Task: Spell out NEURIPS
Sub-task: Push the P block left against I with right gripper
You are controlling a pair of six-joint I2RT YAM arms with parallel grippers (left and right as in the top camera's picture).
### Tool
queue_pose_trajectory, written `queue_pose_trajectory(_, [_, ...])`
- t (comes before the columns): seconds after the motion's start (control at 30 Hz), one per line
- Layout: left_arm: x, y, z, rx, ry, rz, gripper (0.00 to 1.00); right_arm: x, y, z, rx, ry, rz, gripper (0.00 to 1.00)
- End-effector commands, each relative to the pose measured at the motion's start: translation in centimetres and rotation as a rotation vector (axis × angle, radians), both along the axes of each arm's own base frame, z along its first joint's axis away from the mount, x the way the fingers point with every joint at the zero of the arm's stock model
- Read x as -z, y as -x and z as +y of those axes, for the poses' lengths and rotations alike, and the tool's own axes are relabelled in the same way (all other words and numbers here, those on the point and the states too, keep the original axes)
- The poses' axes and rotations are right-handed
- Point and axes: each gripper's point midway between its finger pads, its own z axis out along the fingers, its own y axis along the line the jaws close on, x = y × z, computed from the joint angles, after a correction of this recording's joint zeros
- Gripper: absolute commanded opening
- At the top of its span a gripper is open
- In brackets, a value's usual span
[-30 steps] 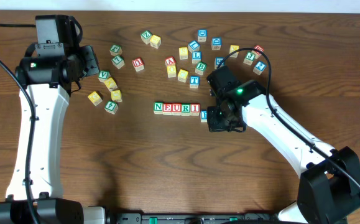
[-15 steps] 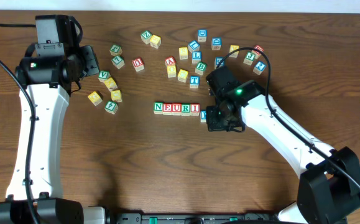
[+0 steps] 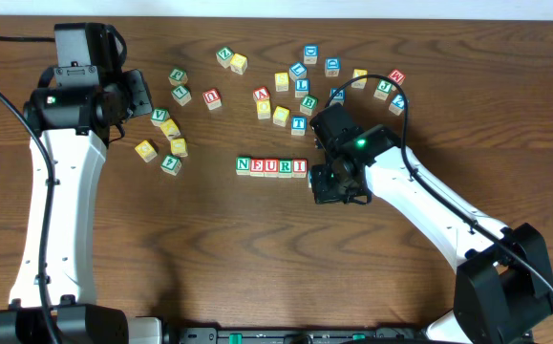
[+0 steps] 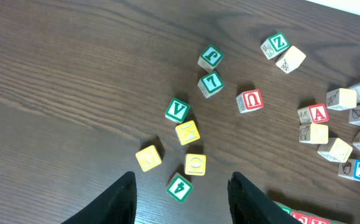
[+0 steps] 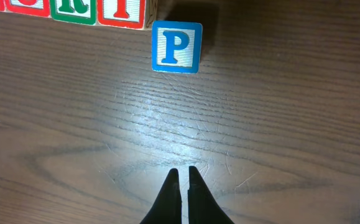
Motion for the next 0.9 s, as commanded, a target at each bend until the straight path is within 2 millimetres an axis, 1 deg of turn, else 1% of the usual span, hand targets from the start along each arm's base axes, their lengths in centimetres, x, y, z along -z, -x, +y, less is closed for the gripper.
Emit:
queue_pose_trajectory(0.0, [-0.5, -0.3, 0.3, -0.012, -0.002, -0.013, 0.47, 0.8, 0.3, 0.1, 0.009, 0.012, 0.023, 0.01])
queue_pose_trajectory(0.33, [-0.5, -0.3, 0.3, -0.012, -0.002, -0.013, 0.47, 1.2, 0.7, 0.5, -0.008, 0.019, 0.032, 0.01])
queue_pose_trajectory(0.47, [-0.5, -0.3, 0.3, -0.012, -0.002, -0.013, 0.47, 1.4, 0.6, 1.0, -0.022, 0.015, 0.024, 0.01])
queue_pose_trajectory(0.6, [-0.5, -0.3, 0.3, -0.012, -0.003, -0.013, 0.47, 1.8, 0.5, 1.0, -0.029, 0.021, 0.031, 0.01])
queue_pose_trajectory(0.67, [-0.5, -0.3, 0.3, -0.011, -0.003, -0.013, 0.47, 2.3, 0.6, 0.8, -0.032, 0.033, 0.043, 0.01])
queue_pose_trajectory(0.8, [-0.5, -0.3, 0.3, -0.012, -0.003, -0.013, 0.47, 4.5, 0.3, 1.1, -0.066, 0.052, 0.066, 0.01])
queue_pose_trajectory(0.87, [-0.5, -0.3, 0.3, -0.012, -0.002, -0.013, 0.47, 5.5, -0.1, 1.3, -0.110, 0.057, 0.064, 0.01])
